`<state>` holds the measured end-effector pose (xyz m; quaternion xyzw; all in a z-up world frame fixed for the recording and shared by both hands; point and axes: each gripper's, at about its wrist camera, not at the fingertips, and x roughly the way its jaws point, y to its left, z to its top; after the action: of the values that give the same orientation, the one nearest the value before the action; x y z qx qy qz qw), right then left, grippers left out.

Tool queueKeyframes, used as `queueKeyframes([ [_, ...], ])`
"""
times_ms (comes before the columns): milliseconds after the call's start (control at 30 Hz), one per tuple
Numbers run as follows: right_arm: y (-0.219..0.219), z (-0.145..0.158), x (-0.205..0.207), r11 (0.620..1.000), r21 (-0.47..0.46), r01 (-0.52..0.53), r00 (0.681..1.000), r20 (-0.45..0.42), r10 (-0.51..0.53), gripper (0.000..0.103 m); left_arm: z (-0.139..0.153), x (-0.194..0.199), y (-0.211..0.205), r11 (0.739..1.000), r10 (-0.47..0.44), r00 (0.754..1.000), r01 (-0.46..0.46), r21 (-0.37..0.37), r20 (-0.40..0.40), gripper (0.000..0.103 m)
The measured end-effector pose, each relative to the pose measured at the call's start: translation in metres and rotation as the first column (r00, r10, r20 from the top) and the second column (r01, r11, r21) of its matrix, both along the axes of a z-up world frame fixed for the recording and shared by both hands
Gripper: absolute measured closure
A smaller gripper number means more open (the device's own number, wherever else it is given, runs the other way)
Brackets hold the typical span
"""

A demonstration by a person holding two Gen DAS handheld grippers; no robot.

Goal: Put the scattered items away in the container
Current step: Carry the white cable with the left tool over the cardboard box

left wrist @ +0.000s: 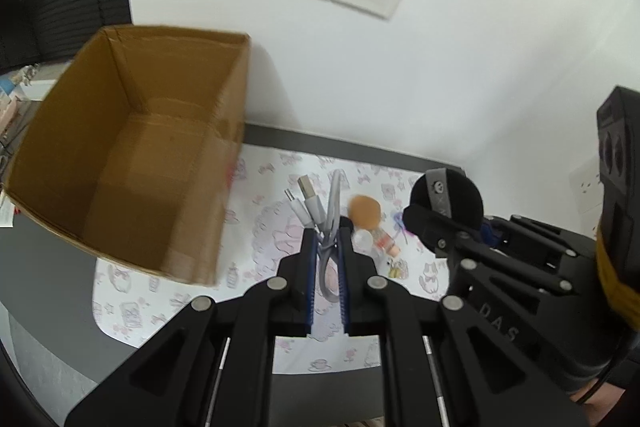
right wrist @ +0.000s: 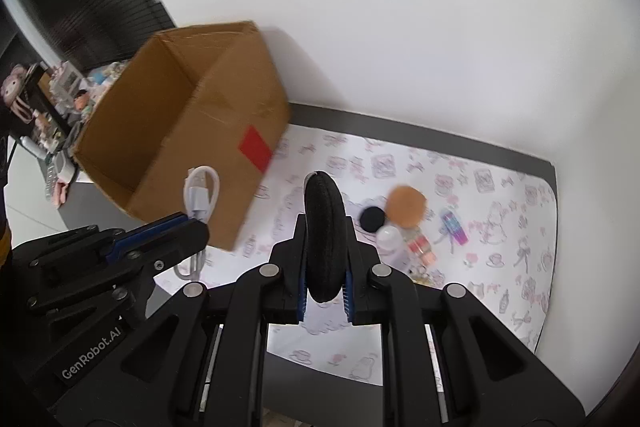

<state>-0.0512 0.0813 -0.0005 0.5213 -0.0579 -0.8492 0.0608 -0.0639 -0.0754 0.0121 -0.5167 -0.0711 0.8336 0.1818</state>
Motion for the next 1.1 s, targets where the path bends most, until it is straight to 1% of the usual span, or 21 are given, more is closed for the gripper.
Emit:
queueKeyframes([
  [100, -0.020, 0.011, -0.007, 0.999, 0.009, -0.038, 0.999, -0.026, 0.038, 0.089, 0.007, -0.003, -0.024, 1.000, 0.029, 0.999, -0.029, 0.004, -0.022, 0.093],
  [300, -0.064, 0.023, -0.024, 0.995, 0.014, -0.094, 0.993, -0.066, 0.095, 0.089, 0.007, -0.014, -0.067, 0.997, 0.075, 0.996, -0.074, 0.021, -0.037, 0.093],
  [467, -0.097, 0.028, -0.042, 0.992, -0.001, -0.127, 0.990, -0.064, 0.127, 0.089, 0.009, -0.029, -0.098, 0.996, 0.091, 0.995, -0.091, 0.013, -0.049, 0.093],
  [600, -0.125, 0.031, -0.057, 0.987, 0.008, -0.161, 0.984, -0.071, 0.162, 0.089, 0.005, -0.047, -0.119, 0.995, 0.101, 0.994, -0.102, 0.000, -0.046, 0.093],
  [733, -0.151, 0.023, -0.076, 0.981, 0.004, -0.194, 0.979, -0.056, 0.194, 0.089, -0.003, -0.065, -0.135, 0.993, 0.119, 0.993, -0.119, -0.014, -0.029, 0.093],
  [867, -0.168, 0.011, -0.094, 0.976, -0.023, -0.217, 0.976, -0.024, 0.217, 0.089, -0.017, -0.081, -0.145, 0.991, 0.135, 0.991, -0.135, -0.020, -0.003, 0.093],
  [967, -0.180, 0.002, -0.107, 0.972, -0.004, -0.236, 0.972, -0.006, 0.236, 0.089, -0.029, -0.093, -0.150, 0.989, 0.146, 0.989, -0.145, -0.033, 0.018, 0.093],
  [1100, -0.188, -0.017, -0.127, 0.971, 0.000, -0.240, 0.970, 0.041, 0.240, 0.089, -0.045, -0.104, -0.156, 0.987, 0.154, 0.987, -0.152, -0.046, 0.050, 0.093],
])
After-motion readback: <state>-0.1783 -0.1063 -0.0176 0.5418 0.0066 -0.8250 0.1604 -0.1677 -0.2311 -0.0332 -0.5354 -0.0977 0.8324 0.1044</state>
